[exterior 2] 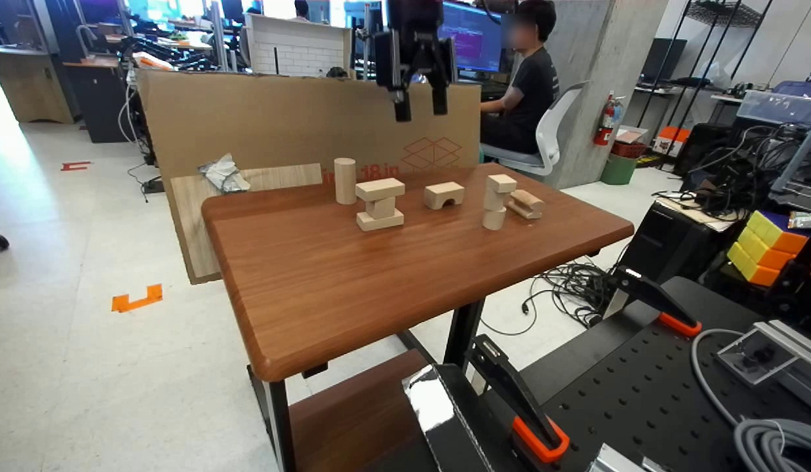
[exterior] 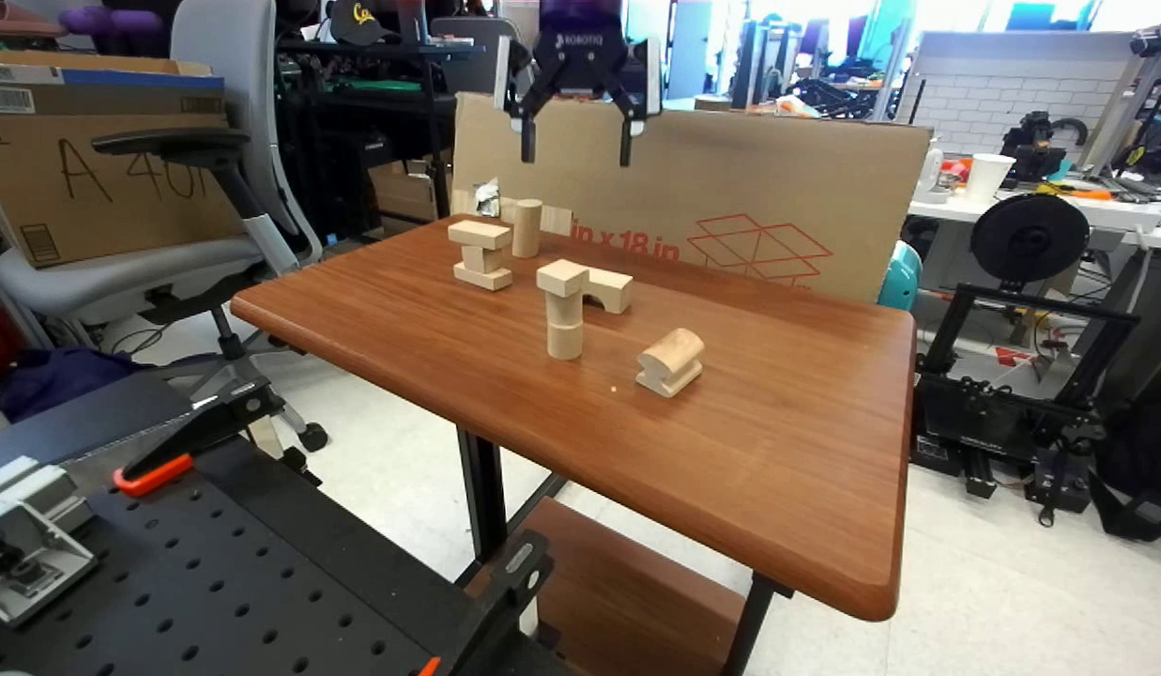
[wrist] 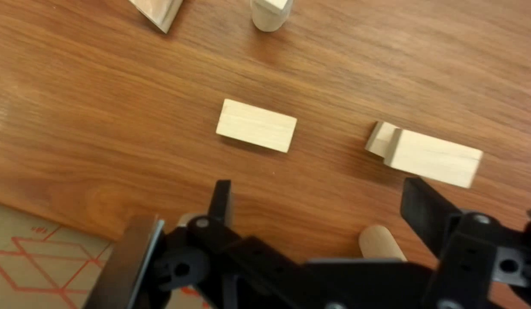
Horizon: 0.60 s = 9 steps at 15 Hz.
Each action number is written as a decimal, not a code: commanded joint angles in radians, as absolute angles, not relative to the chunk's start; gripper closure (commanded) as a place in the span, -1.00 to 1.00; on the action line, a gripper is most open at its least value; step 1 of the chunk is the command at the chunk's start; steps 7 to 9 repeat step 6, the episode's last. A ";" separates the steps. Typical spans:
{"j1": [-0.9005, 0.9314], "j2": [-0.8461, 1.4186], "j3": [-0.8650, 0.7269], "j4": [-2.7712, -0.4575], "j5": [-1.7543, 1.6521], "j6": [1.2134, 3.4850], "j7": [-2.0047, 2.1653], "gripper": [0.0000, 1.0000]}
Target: Put the block on top of the stacks on the table
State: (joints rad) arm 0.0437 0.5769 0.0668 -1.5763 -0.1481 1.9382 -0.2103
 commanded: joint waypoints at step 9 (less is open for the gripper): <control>0.043 0.446 0.082 -1.580 -0.068 1.778 -0.235 -1.00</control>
